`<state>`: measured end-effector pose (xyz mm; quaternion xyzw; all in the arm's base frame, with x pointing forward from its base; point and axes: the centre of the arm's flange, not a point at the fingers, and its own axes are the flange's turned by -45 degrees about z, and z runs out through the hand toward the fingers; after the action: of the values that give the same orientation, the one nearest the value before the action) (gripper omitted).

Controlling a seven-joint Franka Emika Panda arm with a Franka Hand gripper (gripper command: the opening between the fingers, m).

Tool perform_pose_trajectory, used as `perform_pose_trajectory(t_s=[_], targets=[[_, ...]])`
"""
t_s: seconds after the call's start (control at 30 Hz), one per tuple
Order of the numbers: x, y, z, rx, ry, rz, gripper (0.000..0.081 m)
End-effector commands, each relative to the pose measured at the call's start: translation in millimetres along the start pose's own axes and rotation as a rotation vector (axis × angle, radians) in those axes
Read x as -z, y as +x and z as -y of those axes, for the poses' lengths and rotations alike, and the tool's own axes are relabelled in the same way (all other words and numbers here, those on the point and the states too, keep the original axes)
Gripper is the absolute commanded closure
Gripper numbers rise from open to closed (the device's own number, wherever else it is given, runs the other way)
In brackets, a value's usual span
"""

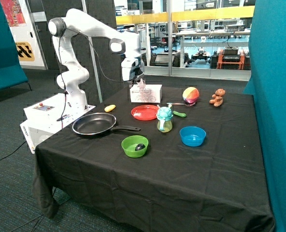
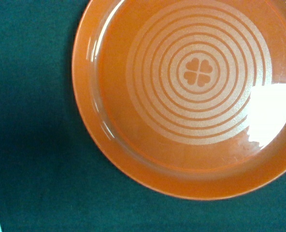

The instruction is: Dry the plate

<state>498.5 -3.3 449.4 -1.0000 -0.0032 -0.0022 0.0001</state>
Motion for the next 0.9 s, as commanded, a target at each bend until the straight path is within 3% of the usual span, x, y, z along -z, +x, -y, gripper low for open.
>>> perform_pose_trajectory(t_s=[0.0,0.07,0.1,0.13,0.17,0.23,0.87], targets=[[0.6,2,3,0.101,0.0000,0.0044,0.0000],[0.8,0,7,0.110,0.0000,0.0044,0.0000],[0.9,0,8,0.111,0.0000,0.0044,0.0098],[0.9,-1,10,0.115,0.0000,0.0044,0.0308],[0.9,-1,12,0.118,0.0000,0.0044,0.0412],[0.8,-2,16,0.124,0.0000,0.0044,0.0490],[-2.4,-35,103,0.267,0.0004,0.0044,0.0518]])
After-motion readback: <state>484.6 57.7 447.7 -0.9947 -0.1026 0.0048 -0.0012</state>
